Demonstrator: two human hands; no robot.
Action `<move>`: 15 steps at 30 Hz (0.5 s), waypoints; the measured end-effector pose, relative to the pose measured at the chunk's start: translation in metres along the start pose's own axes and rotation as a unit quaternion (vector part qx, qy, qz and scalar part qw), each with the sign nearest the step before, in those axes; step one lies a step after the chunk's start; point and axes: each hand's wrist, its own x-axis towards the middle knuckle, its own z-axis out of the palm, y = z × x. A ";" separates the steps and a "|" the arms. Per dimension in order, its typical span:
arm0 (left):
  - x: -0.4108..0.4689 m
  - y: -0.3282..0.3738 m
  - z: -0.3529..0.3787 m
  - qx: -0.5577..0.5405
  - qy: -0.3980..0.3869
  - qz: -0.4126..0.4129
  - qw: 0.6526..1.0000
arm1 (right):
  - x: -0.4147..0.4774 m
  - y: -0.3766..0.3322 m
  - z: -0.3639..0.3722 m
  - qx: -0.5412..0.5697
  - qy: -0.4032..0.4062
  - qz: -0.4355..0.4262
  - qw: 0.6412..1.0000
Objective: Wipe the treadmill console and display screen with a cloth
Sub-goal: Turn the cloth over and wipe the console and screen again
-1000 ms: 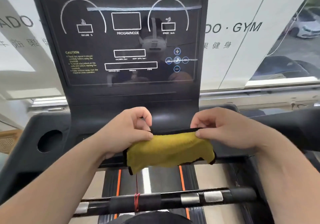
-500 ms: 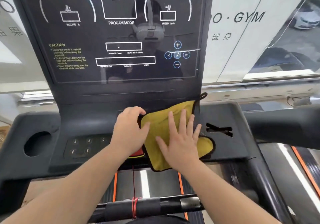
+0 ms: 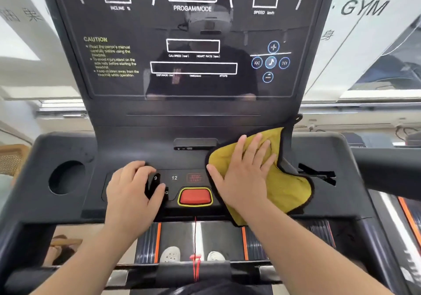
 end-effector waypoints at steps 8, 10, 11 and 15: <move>0.009 -0.007 0.009 0.070 0.044 0.121 0.989 | -0.029 0.057 -0.001 -0.082 -0.046 -0.178 0.980; 0.010 -0.010 0.011 0.081 0.046 0.128 0.987 | -0.017 0.085 -0.009 -0.086 -0.032 -0.082 0.992; 0.010 -0.011 0.012 0.085 0.045 0.127 0.987 | -0.007 0.094 -0.013 -0.074 -0.026 -0.028 0.997; 0.010 -0.011 0.014 0.090 0.037 0.126 0.987 | 0.018 0.074 -0.017 -0.024 -0.024 0.071 0.997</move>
